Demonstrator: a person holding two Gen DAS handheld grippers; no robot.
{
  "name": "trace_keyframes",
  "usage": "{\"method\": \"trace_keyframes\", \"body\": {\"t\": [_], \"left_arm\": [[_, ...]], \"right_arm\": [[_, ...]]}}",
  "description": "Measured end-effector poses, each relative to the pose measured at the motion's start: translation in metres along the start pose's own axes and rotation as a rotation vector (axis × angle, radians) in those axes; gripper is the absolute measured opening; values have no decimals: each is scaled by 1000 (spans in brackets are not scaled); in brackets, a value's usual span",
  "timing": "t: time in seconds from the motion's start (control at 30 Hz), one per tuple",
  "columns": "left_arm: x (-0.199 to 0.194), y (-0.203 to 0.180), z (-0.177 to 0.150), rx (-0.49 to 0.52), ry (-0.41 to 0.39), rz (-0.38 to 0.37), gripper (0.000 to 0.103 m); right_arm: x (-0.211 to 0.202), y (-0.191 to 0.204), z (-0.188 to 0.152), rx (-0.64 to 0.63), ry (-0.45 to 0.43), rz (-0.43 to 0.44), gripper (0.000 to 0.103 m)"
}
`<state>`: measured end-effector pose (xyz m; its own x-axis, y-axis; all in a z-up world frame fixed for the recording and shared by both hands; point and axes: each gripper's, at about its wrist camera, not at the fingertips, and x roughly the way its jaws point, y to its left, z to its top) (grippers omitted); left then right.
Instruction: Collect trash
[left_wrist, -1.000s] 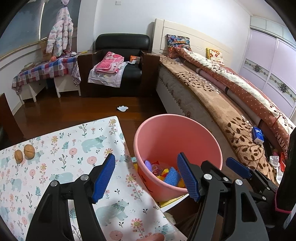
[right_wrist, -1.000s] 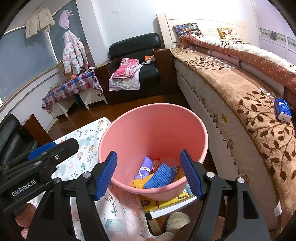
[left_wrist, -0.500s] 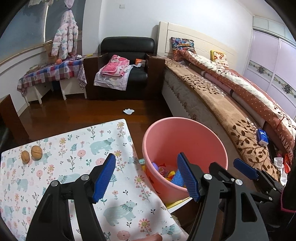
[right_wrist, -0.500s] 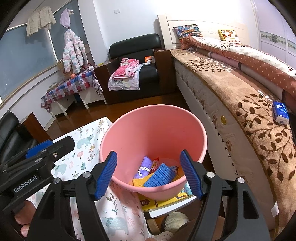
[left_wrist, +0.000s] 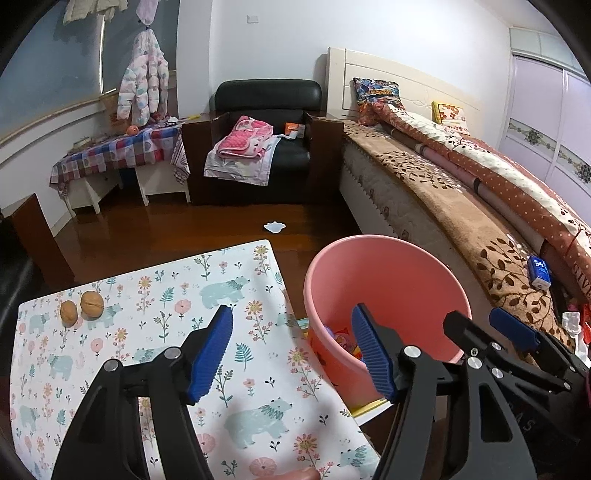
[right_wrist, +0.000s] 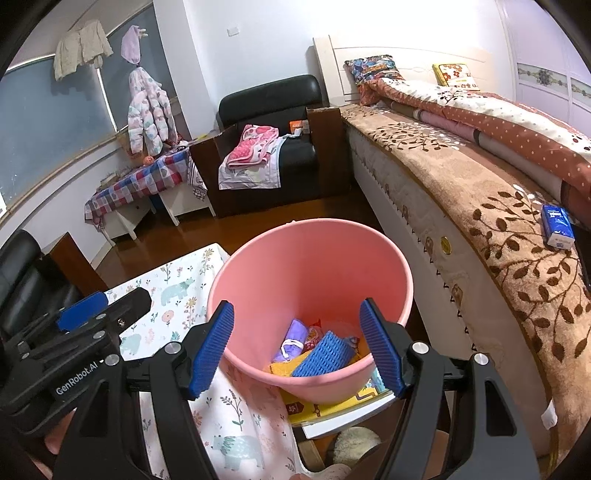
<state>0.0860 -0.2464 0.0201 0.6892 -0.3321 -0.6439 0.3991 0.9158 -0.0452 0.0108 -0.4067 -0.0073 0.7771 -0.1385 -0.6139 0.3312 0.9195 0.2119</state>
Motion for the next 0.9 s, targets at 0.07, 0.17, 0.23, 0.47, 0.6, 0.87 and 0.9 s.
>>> {"method": "trace_keyframes", "body": {"t": [0.07, 0.17, 0.23, 0.47, 0.6, 0.87, 0.9], "left_arm": [[-2, 1, 0, -3, -8, 4, 66], [-8, 4, 1, -12, -27, 15, 66], [-11, 6, 2, -15, -39, 21, 66], [-21, 14, 3, -31, -68, 39, 66], [-24, 20, 2, -46, -73, 41, 66], [-31, 27, -2, -63, -78, 43, 66], [-32, 27, -3, -63, -80, 45, 65]], "right_arm": [[0, 0, 1, -1, 0, 2, 71], [-2, 3, -3, -6, -6, 8, 71], [-3, 6, -4, -11, -7, 14, 71], [-9, 20, -8, -46, -33, 17, 71], [-13, 25, -7, -46, -46, 23, 71], [-20, 28, -7, -39, -70, 27, 71], [-21, 29, -7, -40, -72, 29, 71]]}}
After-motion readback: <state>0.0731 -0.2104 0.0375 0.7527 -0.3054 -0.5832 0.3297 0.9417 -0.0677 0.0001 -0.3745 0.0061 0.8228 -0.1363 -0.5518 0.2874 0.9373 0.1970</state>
